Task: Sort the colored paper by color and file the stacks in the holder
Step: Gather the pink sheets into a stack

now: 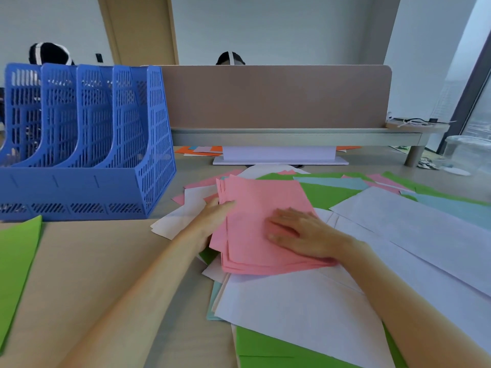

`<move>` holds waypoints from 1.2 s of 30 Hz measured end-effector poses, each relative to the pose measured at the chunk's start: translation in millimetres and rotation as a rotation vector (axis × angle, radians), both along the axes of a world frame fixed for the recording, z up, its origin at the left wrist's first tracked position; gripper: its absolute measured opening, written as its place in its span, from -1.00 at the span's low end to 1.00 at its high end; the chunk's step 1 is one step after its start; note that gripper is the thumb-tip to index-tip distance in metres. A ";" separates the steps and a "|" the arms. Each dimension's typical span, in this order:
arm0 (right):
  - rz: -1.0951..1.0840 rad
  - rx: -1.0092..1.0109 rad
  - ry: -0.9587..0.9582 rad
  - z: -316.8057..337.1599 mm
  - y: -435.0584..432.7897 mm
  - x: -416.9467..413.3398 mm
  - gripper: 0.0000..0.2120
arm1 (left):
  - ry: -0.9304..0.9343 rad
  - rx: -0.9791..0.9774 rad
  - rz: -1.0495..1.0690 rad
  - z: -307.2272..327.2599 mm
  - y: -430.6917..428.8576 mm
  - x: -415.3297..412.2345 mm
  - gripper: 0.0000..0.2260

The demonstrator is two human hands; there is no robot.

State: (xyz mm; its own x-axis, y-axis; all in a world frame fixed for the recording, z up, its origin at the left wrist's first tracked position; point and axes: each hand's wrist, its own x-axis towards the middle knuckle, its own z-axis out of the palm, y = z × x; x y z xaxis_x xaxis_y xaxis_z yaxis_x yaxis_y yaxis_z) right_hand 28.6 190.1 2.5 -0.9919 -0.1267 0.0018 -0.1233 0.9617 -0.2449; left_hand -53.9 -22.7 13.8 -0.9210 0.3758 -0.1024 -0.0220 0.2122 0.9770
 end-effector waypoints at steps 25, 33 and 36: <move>-0.175 -1.013 0.935 79.6 -21.8 18.1 -0.85 | 0.663 0.376 0.236 70.5 -5.6 34.8 -0.78; -0.278 -1.173 0.769 61.2 -21.2 23.8 -0.72 | 0.669 0.315 0.280 62.5 -16.7 48.5 -0.79; -0.281 -1.172 0.707 54.8 -23.6 20.2 -0.80 | 0.622 0.309 0.277 58.9 -16.5 53.3 -0.81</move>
